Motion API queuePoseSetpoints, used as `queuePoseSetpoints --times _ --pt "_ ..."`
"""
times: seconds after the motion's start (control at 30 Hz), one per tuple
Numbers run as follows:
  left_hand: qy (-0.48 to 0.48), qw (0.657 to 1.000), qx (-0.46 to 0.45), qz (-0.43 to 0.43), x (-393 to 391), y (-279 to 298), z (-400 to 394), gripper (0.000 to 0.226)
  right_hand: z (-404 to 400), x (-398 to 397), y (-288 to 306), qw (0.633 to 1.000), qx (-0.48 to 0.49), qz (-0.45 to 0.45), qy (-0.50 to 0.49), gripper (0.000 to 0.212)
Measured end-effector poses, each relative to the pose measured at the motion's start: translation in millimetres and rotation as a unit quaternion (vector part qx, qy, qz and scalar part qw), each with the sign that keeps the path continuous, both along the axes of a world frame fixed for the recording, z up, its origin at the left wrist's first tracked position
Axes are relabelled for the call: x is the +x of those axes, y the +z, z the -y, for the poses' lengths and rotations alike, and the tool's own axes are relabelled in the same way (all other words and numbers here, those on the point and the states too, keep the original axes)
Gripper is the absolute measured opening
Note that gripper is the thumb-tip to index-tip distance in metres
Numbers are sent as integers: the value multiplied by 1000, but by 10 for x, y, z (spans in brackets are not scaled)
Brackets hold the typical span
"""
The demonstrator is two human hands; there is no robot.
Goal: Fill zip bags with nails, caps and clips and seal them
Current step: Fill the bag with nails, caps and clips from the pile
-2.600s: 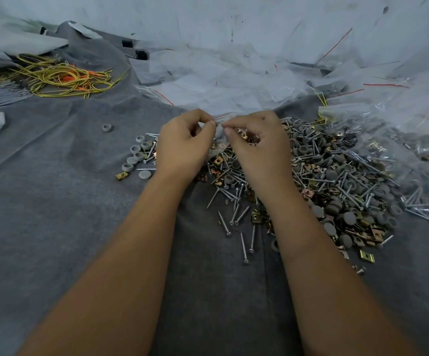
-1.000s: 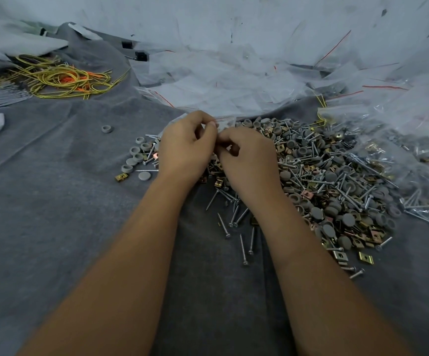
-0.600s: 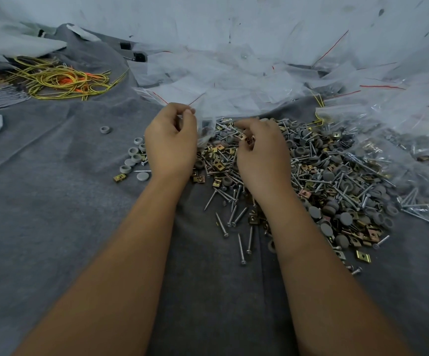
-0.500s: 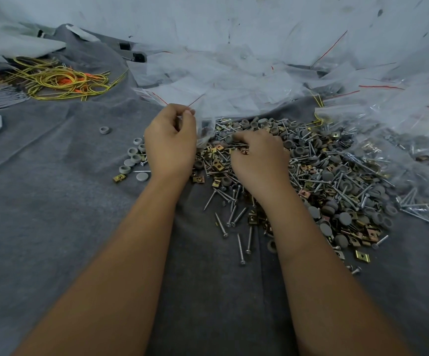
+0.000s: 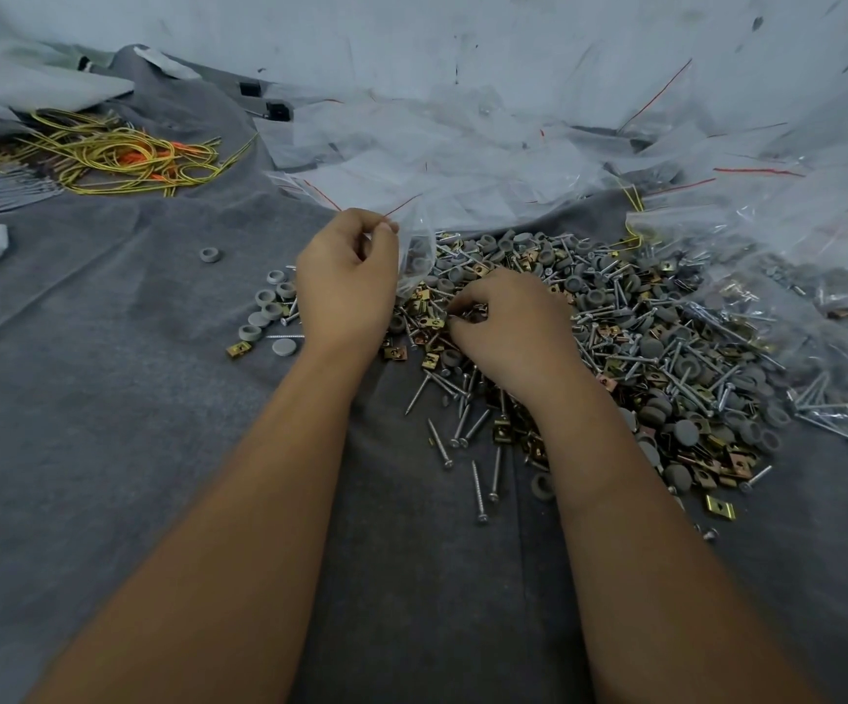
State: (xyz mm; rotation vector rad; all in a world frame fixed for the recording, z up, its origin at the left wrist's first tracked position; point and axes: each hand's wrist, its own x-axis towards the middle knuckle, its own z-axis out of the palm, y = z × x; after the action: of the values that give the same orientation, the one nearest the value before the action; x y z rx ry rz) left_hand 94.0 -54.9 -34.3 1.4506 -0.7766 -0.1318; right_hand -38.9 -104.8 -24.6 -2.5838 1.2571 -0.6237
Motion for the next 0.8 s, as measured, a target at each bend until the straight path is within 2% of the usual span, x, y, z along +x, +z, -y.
queuePoseSetpoints --times 0.2,0.33,0.6,0.67,0.8 --pt "-1 1000 6 8 3 -10 10 17 13 10 -5 999 -18 46 5 9" --pt "0 1000 9 9 2 1 13 15 23 -2 12 990 -32 139 -9 8" --pt "-45 998 30 24 -11 2 -6 15 -79 6 104 925 107 364 20 7" --pt "-61 997 36 39 -28 4 -15 14 -74 13 100 932 82 351 34 8" --pt "-77 995 40 46 -47 15 -24 17 -61 57 65 959 32 279 47 23"
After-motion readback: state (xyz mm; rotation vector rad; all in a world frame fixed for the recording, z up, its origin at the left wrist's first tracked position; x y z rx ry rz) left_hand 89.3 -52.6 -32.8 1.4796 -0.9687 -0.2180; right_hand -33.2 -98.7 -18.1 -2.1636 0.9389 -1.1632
